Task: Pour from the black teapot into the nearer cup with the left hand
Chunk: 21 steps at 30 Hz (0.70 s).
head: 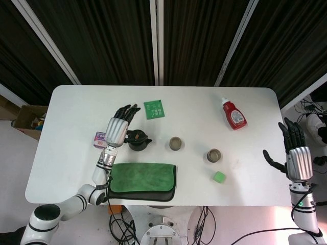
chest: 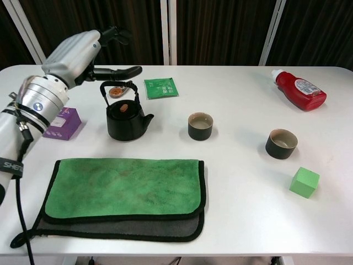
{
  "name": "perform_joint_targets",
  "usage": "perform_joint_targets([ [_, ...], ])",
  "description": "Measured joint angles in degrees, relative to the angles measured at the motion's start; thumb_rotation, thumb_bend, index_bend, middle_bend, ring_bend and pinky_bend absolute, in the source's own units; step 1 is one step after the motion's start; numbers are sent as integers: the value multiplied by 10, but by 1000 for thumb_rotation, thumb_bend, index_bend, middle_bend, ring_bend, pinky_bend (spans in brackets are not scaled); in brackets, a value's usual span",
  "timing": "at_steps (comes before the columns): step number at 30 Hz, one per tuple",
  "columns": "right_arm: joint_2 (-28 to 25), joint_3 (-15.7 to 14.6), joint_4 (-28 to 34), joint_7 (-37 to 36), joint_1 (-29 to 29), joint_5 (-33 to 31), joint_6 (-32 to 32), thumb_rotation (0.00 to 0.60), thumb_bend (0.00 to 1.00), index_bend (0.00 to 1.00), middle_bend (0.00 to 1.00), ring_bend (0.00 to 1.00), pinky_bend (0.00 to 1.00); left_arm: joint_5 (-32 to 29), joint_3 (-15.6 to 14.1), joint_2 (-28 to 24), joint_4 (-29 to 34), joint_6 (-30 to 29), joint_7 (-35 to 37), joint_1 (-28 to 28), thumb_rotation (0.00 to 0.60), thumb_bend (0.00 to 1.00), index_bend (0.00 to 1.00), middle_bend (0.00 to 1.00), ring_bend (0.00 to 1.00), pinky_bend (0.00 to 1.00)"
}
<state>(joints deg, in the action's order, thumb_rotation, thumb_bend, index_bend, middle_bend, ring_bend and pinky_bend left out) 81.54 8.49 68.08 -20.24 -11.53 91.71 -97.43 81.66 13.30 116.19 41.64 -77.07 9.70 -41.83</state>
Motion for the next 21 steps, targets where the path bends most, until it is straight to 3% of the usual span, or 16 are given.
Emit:
perform_joint_targets([
  [1,-1,-2,0,1,1,-1,2,600,219,0,0,0,0,2,-2,-17,23,-5,-7,6,210,46,126,194,119,182],
  [3,-6,-6,1,7,3,-2,9,600,212,0,0,0,0,8,-10,-64,87,-16,-26,23,302,47,126,183,115,180],
  [5,-14,-12,6,19,7,-6,21,600,210,0,0,0,0,16,-22,-117,152,-27,-47,42,446,51,127,165,87,182],
  [7,-26,-21,14,36,12,-12,37,600,214,0,0,0,0,32,-44,-190,228,-45,-80,69,539,54,127,163,74,183],
  [9,-39,-30,20,48,17,-18,54,600,234,0,0,0,0,51,-74,-265,286,-72,-113,105,569,54,127,163,75,183],
  [12,-59,-45,28,65,29,-33,81,600,247,0,0,0,0,69,-124,-352,340,-110,-144,175,519,54,121,163,76,207],
  [15,-75,-55,31,78,43,-54,100,600,247,0,0,0,0,75,-169,-397,376,-145,-162,246,485,52,111,163,77,217],
  [18,-85,-61,35,94,55,-70,114,600,248,0,0,0,0,78,-202,-414,391,-179,-167,301,454,52,109,163,86,187],
  [21,-90,-64,39,109,61,-72,118,600,248,0,0,0,0,78,-210,-418,389,-195,-152,329,428,52,109,163,93,177],
])
